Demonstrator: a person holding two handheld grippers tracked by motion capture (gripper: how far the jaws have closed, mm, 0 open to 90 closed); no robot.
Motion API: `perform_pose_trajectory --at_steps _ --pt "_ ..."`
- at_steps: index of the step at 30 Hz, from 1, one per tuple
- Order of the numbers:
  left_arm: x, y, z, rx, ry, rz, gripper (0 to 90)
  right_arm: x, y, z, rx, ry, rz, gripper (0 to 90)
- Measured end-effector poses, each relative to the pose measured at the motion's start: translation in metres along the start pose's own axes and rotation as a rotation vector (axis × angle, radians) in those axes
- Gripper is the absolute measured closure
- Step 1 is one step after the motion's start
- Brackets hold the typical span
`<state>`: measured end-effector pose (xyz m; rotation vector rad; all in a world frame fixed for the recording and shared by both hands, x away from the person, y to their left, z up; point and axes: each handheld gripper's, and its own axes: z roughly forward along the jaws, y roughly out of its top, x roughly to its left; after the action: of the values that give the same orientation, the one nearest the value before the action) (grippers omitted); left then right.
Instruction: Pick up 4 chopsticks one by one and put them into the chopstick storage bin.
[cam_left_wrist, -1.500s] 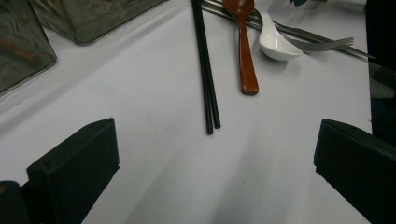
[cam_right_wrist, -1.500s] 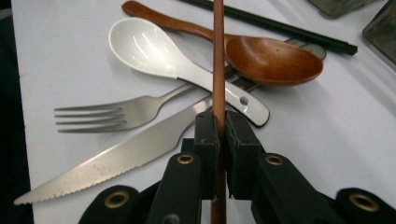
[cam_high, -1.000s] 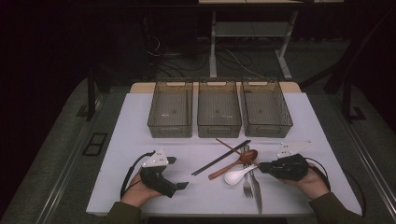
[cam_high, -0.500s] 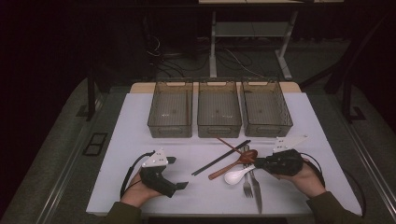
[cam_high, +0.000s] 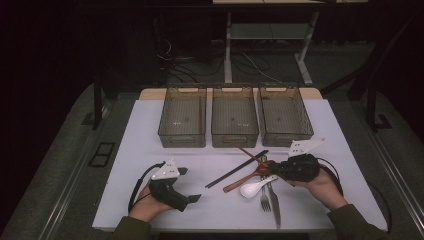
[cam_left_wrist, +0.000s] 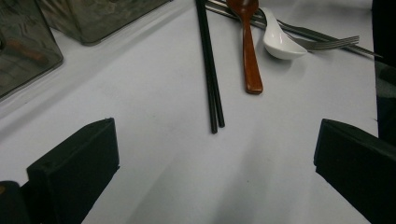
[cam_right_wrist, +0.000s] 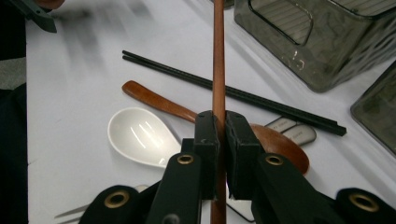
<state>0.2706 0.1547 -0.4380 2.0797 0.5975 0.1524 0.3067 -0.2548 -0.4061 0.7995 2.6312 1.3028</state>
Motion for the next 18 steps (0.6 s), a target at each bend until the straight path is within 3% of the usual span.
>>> perform_pose_trajectory --at_steps 18 --pt "0.000 -0.003 -0.002 -0.015 0.004 -0.013 0.0 -0.006 0.023 0.015 -0.029 0.010 -0.003 83.9"
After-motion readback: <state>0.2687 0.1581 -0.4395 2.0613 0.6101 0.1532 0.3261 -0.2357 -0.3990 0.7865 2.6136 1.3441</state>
